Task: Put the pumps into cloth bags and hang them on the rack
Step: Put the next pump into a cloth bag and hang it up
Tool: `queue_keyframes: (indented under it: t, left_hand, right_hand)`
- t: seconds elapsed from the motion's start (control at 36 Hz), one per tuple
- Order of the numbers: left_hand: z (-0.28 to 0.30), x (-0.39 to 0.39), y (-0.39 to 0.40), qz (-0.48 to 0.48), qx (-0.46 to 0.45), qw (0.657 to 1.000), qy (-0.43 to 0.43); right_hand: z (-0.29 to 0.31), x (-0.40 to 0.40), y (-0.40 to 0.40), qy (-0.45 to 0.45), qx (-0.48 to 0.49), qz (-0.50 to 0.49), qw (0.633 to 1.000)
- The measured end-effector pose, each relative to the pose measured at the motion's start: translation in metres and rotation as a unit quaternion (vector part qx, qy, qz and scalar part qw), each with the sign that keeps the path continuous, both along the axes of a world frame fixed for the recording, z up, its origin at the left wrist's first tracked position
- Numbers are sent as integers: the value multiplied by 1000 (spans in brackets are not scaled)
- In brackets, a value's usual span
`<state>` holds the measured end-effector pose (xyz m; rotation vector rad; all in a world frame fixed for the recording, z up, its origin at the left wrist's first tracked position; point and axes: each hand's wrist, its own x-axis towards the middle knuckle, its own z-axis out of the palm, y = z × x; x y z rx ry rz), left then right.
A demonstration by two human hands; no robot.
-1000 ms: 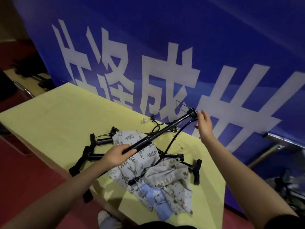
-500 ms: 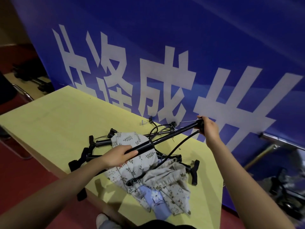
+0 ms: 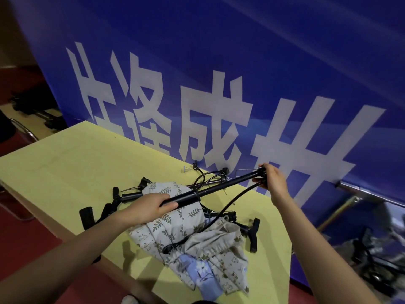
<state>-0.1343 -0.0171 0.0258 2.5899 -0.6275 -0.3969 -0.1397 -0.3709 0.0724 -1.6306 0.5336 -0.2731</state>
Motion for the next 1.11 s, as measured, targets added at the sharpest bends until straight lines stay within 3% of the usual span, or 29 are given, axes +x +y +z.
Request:
queue_keyframes:
  t: [0.39, 0.69, 0.86, 1.11]
  left_hand:
    - [9, 2, -8, -3, 74, 993, -93]
    - [19, -2, -13, -23, 77, 992, -99]
    - [23, -2, -22, -31, 71, 991, -106]
    - [23, -2, -34, -29, 22, 997, -73]
  right_hand:
    - [-9, -6, 29, 24, -20, 62, 998]
    - [-14, -19, 42, 78, -45, 113, 989]
    - [-20, -25, 55, 70, -69, 93, 991]
    - [-12, -32, 68, 40, 88, 104, 990]
